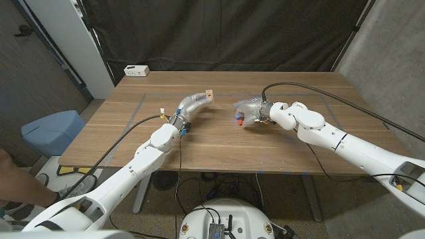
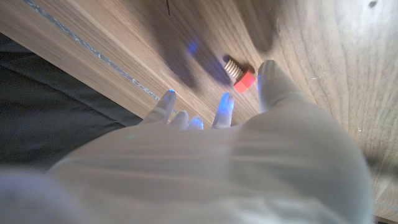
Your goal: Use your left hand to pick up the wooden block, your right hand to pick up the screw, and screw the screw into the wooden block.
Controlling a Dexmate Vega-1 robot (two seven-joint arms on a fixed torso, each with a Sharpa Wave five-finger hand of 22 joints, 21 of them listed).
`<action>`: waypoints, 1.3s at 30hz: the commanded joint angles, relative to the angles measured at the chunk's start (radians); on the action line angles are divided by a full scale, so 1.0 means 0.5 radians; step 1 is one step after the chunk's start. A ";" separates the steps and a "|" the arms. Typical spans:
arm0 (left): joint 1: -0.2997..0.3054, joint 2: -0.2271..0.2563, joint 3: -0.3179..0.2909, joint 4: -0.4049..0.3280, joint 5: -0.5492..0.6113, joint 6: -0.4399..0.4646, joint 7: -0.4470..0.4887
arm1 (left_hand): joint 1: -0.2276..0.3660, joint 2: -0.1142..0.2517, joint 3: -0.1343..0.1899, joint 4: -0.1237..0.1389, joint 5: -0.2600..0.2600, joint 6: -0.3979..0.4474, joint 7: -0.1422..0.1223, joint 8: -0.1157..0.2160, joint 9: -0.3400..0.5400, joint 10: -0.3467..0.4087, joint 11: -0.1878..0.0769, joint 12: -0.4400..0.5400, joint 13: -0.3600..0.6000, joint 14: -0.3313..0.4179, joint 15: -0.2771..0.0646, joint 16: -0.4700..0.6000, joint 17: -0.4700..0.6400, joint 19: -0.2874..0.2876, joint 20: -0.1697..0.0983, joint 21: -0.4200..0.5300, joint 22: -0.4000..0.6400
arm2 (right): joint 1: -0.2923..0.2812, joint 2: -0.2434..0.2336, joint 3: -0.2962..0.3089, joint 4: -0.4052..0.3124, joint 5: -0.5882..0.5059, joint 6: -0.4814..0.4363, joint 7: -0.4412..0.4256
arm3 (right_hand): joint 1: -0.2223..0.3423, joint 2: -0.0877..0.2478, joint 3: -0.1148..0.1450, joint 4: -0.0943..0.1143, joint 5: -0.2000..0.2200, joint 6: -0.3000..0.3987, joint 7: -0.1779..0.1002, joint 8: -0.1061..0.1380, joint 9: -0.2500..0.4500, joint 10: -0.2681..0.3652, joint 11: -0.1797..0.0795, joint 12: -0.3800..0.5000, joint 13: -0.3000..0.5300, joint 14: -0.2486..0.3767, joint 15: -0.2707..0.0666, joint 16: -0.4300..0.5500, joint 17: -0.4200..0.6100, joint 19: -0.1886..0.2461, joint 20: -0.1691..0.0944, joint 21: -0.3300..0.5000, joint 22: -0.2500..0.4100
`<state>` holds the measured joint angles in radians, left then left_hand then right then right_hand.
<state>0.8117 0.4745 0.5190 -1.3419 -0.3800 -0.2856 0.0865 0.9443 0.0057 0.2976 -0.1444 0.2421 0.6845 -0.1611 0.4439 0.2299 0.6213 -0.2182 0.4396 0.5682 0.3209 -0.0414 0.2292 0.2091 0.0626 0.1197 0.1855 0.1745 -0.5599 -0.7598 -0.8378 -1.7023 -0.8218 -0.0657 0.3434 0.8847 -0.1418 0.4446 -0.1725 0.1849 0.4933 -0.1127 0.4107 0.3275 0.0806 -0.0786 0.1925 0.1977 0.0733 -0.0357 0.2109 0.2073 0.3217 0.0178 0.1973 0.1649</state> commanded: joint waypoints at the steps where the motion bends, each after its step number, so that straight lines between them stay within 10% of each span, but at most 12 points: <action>1: -0.008 -0.008 0.006 0.012 0.000 -0.006 -0.003 | -0.004 0.028 -0.006 0.007 0.007 0.012 0.008 0.010 0.011 -0.004 0.005 -0.009 0.005 -0.006 -0.146 0.009 0.007 -0.014 0.008 0.017 0.004 | 0.011 0.013 -0.011 0.011 0.011 -0.002 0.000 | 0.025 -0.004 0.013 0.009 0.010 0.036 0.008 0.031 0.017 0.026 0.003 0.012 0.010 0.014 0.001 0.011 0.004 0.023 -0.003 -0.003 0.012; 39: 0.003 -0.012 0.012 0.002 -0.012 0.007 -0.007 | -0.017 0.048 -0.019 0.012 0.018 0.011 0.007 0.013 0.007 0.001 0.005 -0.030 0.017 -0.004 -0.144 0.012 0.005 -0.018 0.007 0.018 0.005 | 0.032 0.043 -0.030 0.049 0.052 -0.032 -0.001 | 0.053 0.015 0.033 0.015 0.012 0.197 0.024 0.223 0.137 0.114 -0.018 0.027 0.011 0.043 -0.020 0.018 0.015 0.060 0.002 0.000 0.013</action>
<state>0.8085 0.4687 0.5229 -1.3330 -0.3841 -0.2881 0.0807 0.9337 0.0219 0.2886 -0.1369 0.2420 0.6822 -0.1594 0.4443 0.2296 0.6212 -0.2182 0.4250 0.5726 0.3209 -0.0414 0.2292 0.2093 0.0626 0.1197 0.1855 0.1744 -0.5457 -0.7445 -0.8492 -1.6793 -0.8032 -0.0637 0.3333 0.9006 -0.1367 0.4529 -0.1641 0.1849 0.5772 -0.1002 0.5140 0.3897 0.1271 -0.0893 0.1965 0.1976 0.0841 -0.0357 0.2146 0.2118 0.3438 0.0146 0.1972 0.1701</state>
